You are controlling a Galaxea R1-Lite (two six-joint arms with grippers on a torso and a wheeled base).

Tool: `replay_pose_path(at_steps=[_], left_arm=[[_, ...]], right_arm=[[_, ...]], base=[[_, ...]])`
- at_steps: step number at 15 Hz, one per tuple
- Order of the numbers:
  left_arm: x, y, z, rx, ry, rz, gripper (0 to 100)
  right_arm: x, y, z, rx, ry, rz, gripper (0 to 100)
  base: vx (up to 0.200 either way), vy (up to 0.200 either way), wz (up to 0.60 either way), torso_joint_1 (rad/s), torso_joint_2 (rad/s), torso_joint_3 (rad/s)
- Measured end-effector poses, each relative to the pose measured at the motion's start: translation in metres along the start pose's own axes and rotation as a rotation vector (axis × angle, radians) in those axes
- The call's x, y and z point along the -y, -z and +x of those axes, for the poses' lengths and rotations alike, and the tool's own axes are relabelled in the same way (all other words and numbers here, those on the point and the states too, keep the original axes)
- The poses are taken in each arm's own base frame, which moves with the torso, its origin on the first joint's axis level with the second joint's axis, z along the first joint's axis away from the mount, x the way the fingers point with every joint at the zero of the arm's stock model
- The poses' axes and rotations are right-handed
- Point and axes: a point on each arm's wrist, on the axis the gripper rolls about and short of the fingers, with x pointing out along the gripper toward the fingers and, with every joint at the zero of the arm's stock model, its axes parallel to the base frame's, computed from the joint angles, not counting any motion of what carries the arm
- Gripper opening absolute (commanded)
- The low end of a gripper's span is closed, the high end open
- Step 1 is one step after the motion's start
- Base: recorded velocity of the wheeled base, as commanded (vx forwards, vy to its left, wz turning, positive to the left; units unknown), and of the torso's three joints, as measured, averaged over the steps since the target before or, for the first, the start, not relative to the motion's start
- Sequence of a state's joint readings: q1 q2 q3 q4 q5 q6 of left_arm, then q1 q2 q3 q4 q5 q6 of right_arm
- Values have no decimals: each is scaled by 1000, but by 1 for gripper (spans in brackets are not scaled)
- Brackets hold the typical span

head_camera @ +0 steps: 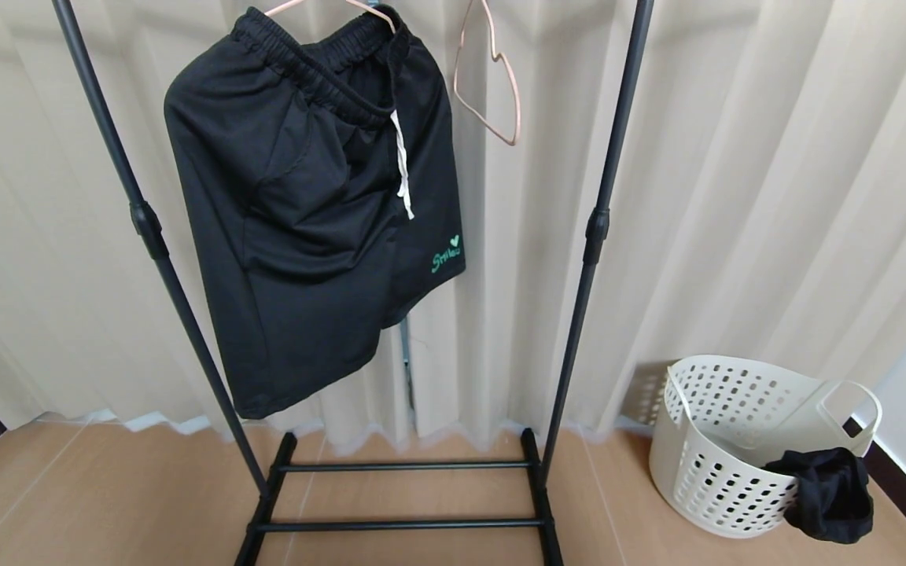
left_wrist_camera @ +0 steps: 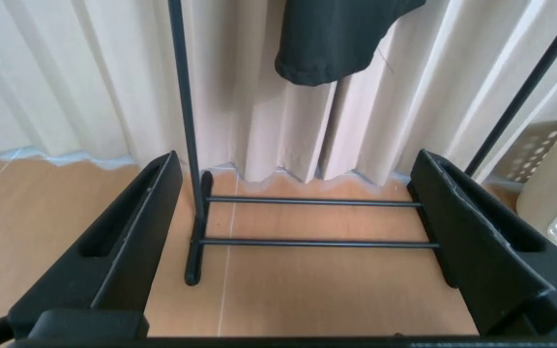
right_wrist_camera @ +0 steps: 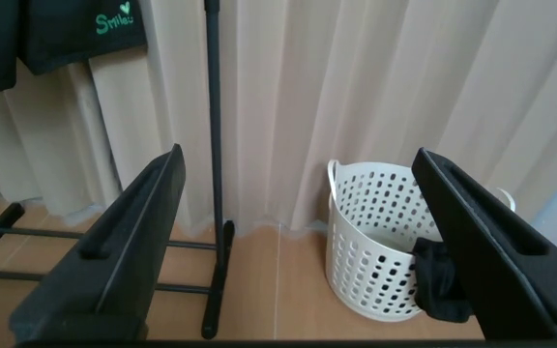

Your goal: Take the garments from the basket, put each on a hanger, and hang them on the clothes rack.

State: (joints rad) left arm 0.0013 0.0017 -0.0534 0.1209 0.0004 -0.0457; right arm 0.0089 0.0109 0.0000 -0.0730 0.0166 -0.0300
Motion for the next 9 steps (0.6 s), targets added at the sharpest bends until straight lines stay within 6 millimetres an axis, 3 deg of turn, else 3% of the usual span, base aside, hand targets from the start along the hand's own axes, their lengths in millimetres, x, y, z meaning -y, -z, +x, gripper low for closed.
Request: replay_pose_path(at_steps=[2, 7, 9], left_arm=[[0, 0, 0, 0, 0, 0, 100], [0, 0, 0, -1, 2, 1, 100], [0, 0, 0, 0, 0, 1, 100]], right_arm=[[0, 0, 0, 0, 0, 0, 100], [0, 0, 0, 0, 2, -1, 100], [0, 0, 0, 0, -1, 0, 100]], base=[[0, 0, 0, 0, 0, 0], [0, -200, 0, 2, 2, 6], [0, 0, -300, -1, 1, 1]])
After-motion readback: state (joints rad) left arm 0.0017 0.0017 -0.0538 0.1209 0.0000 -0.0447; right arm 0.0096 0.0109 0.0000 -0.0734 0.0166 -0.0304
